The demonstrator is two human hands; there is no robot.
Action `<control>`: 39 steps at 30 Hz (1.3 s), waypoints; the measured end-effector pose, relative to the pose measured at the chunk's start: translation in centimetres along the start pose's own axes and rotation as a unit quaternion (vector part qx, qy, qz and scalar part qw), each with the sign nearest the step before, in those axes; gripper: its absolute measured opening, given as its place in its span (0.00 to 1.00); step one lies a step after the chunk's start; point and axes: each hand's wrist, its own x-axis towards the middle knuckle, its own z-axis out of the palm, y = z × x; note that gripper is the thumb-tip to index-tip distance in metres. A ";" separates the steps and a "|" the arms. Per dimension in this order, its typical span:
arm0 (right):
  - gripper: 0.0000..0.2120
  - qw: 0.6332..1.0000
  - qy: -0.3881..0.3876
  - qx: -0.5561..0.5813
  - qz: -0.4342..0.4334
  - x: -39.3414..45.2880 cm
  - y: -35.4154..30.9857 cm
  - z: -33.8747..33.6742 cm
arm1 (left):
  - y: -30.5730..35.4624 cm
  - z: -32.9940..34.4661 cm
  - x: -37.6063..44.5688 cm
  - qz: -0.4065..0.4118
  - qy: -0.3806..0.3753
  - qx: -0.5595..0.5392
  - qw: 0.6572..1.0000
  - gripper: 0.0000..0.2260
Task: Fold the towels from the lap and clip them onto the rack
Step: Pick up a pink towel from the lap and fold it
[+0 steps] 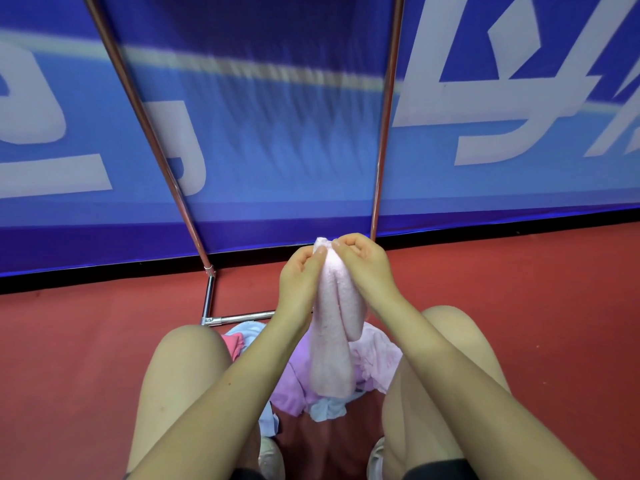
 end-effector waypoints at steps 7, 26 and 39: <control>0.07 0.983 -0.092 -0.154 -0.034 -0.3 1.1 -0.7 | 1.2 -1.9 1.1 0.056 0.056 0.023 0.997 0.09; 0.17 0.830 0.009 -0.539 -0.142 0.5 2.8 -4.0 | -0.6 -3.9 2.6 0.149 0.067 0.256 0.953 0.08; 0.07 0.926 -0.005 -0.362 -0.104 0.5 2.8 -4.0 | -0.3 -3.3 2.4 0.085 0.076 0.128 0.985 0.09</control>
